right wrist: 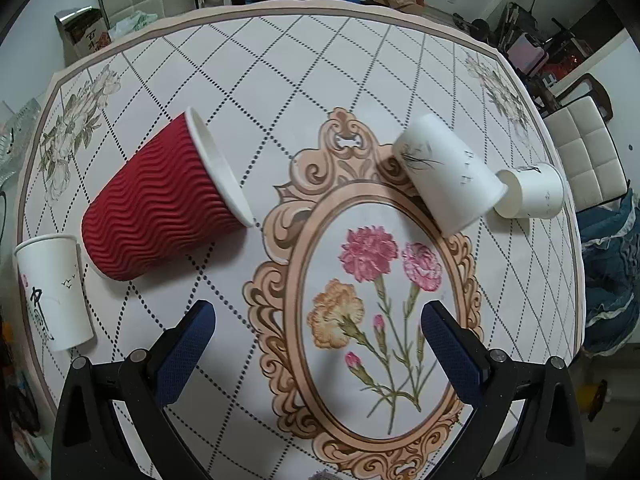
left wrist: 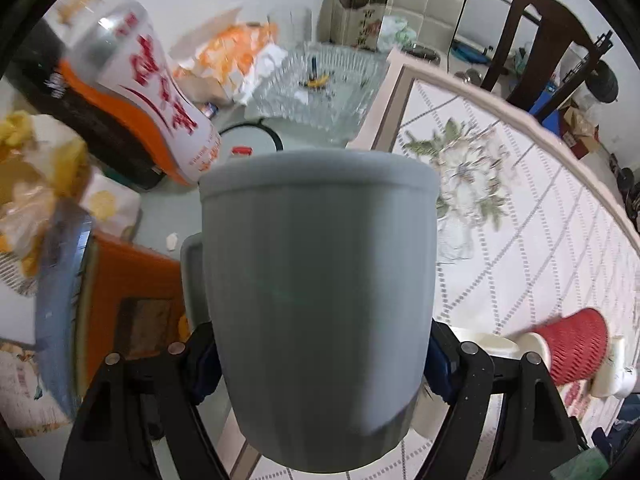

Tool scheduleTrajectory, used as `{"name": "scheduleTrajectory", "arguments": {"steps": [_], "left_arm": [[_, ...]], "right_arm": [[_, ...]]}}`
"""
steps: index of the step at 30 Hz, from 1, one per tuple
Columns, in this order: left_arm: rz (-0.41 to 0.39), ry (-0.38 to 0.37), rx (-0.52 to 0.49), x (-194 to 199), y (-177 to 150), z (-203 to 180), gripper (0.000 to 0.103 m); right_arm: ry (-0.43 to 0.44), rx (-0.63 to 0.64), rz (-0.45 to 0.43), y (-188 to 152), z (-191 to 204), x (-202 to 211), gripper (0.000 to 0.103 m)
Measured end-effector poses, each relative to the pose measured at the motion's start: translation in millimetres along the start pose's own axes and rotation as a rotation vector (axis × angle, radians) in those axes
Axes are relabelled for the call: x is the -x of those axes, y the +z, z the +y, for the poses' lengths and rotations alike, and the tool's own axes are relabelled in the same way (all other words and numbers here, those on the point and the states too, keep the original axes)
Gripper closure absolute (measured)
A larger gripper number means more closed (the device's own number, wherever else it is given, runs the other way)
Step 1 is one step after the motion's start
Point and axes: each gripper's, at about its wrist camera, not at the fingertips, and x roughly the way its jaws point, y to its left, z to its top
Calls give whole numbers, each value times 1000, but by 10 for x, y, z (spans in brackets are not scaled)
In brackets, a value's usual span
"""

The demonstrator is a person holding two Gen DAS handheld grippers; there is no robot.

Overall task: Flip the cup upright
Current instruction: 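Close the left gripper on the grey mug and lift it, then rotate the held grey mug upright with the left gripper over the table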

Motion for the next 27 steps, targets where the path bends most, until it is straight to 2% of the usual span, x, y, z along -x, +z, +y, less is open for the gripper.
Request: {"name": "scheduleTrajectory", "arguments": {"steps": [5,7,10,14,18,23,27], "left_arm": [[-60,-23,-27,579,-265,-77,25],[-76,-33,-43,785,-400,-219,25],[-87,-50,-69,1065,-645,-401,25],[-66,-89,-104,1229,-1039,-735,25],[-9,-126,-154,1119,-1463,-1152,25],[77,-139,-227,679,-1973,-1636,25],[111,-135,-266,377,-2232,-1929,25]], "right_arm": [[13,-20,-22,-36,-226,77,0],[30,-21,-21,-58,-346,97,0],[54,-22,-27,-110,-529,139,0],[65,-9,-22,-251,-850,173,0],[49,-8,-22,-434,-1246,142,0],[14,-50,8,-670,-1787,-58,0],[-11,-81,26,-806,-2128,-237,0]]}}
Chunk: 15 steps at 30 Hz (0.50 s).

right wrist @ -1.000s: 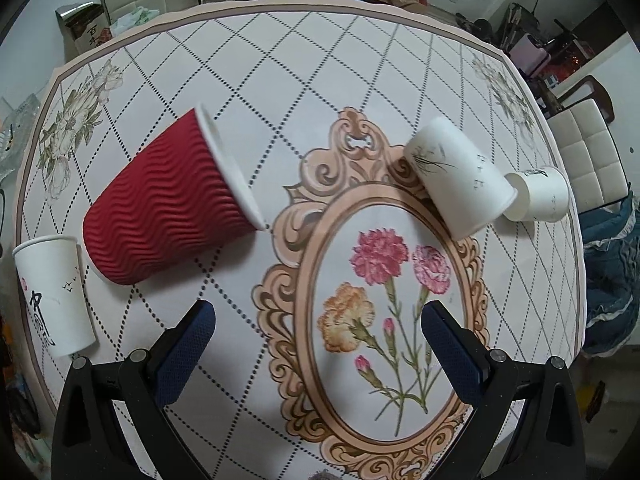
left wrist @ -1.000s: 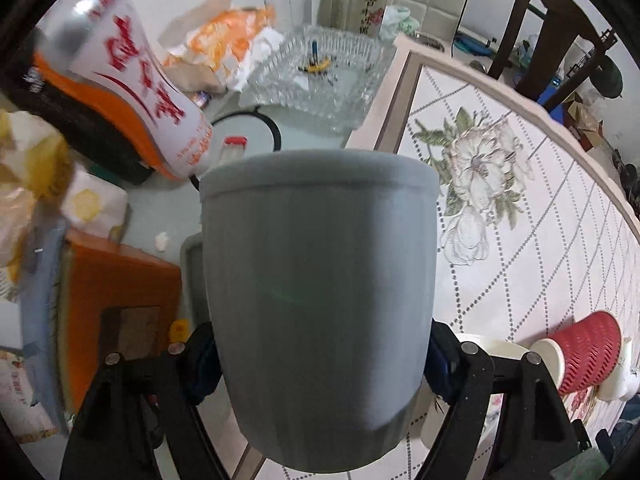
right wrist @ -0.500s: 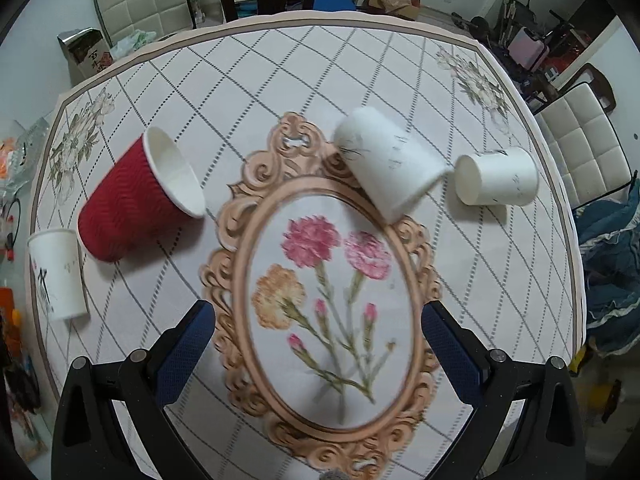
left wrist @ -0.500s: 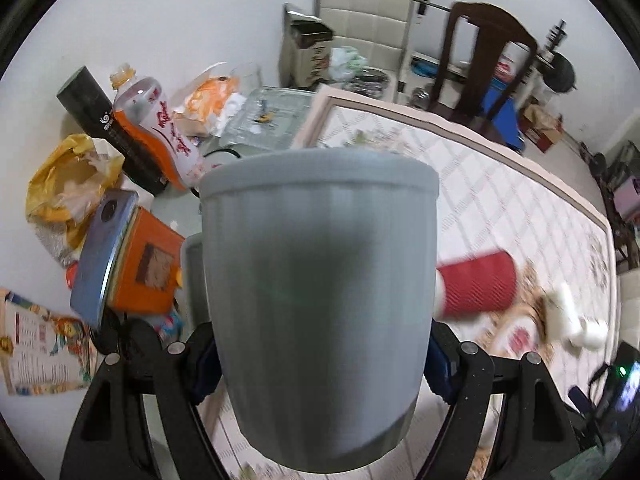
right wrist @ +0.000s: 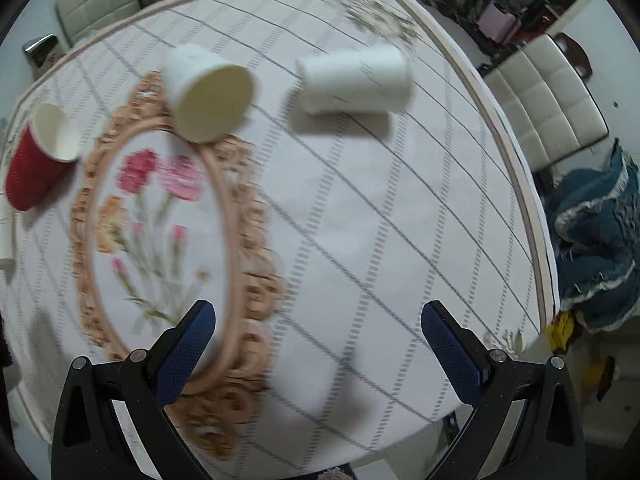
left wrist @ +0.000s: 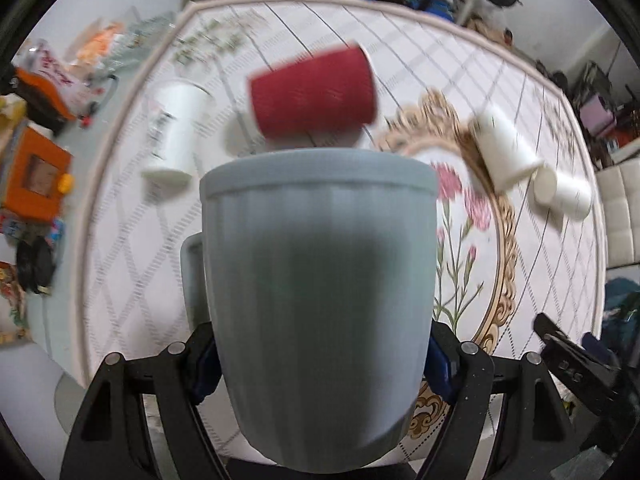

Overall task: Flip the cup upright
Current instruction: 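Rotate the held grey mug upright with the left gripper over the table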

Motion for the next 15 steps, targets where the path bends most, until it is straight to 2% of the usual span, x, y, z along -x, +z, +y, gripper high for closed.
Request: {"name": "scheduleTrajectory", "arguments": {"steps": [7,15], "left_arm": [[25,39,-61,-326,-142,-358,24],[95,67,-52,-511,-179,-357,23]], "right_arm": [[-36,-33,20,-150,-344,-249,0],[-43,-45,39,-227,-523,-372,0]]}}
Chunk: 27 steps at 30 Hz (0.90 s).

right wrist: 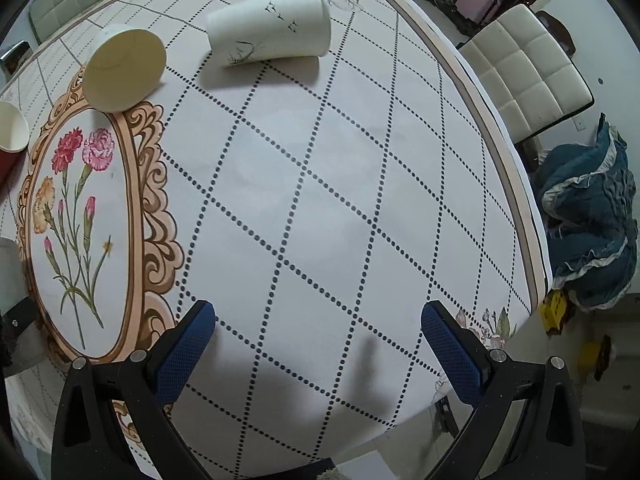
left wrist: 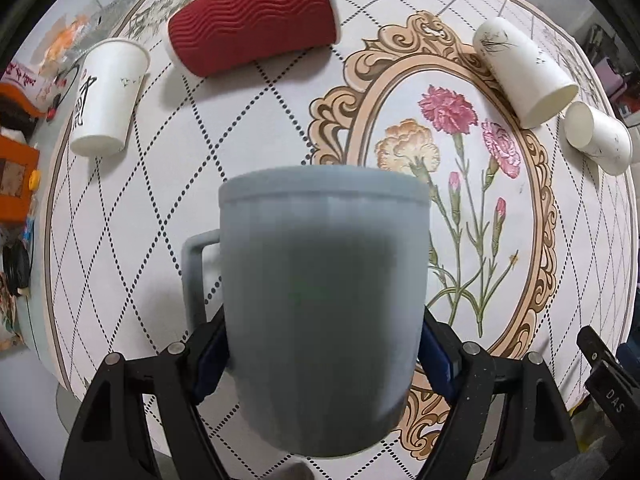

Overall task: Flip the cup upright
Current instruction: 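Rotate the held grey mug upright with the left gripper over the table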

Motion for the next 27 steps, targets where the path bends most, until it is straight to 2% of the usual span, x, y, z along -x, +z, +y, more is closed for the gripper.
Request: {"name": "scheduleTrajectory", "arguments": {"steps": [4,7,10,21,27], "left_arm": [[-5,14,-9,51,-1,2,10],[-12,19,-3,118,-6,12,8],[-20,9,10,223,38,21,1],[-121,-6,82,871,-32,279,1],[-280,142,145,1270,-134,866,1]], "right_arm": [[3,-4,2,7,-29,-10,0],[9,-4,3,27,-22,-18,0],[16,-5,3,27,19,2,0],[65,11,4,-2,143,112,0],[98,42,-3,18,259,289,0]]}}
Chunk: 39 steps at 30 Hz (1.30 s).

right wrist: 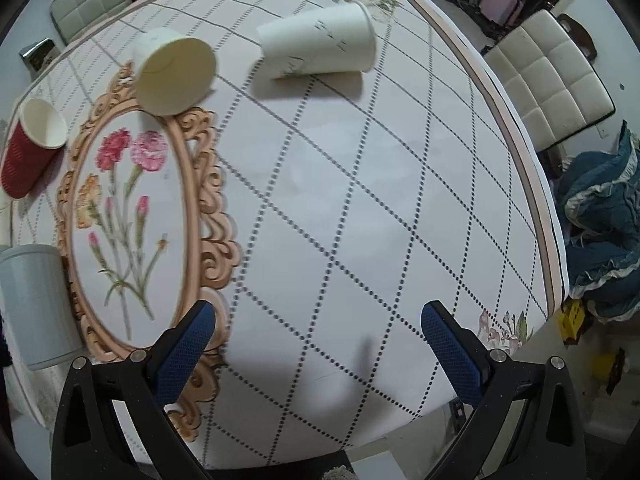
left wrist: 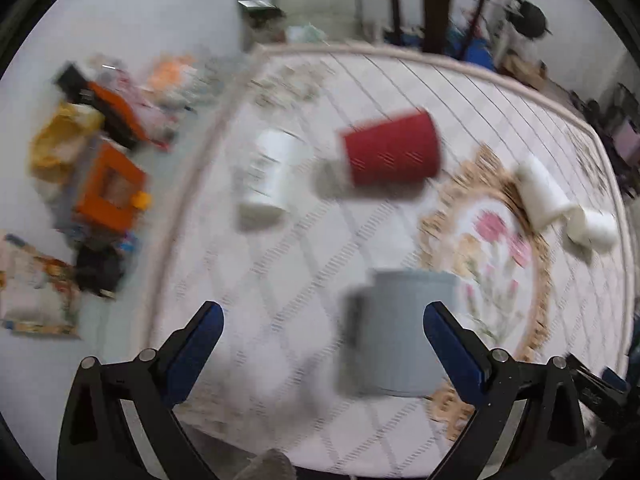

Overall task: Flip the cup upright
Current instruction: 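Rotate the held grey mug upright with the left gripper over the table, then grasp the upright grey mug with the right gripper while the left gripper releases it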

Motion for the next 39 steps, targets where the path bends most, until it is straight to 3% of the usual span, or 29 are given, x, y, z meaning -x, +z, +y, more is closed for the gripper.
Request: {"name": "scheduleTrajectory", "arguments": {"steps": [3,14,24,35,39], "left_arm": [[-32,47,15,-17,-17,254,1],[73,114,29,-569,-253,940,0],[167,133,-2,-879,-393,1174,0],[247,107,-21,-1033,-527,1170,0],[255,105,-31,-1045,-535,1148,0]], "right_arm": [[20,32,0,-1,158,143,0],[114,216,-16,-91,1335,687,0],[157,298,63,-86,2185,576,0],[212,289,233,-1,2424,93,21],[219,298,248,-12,2439,70,21]]}}
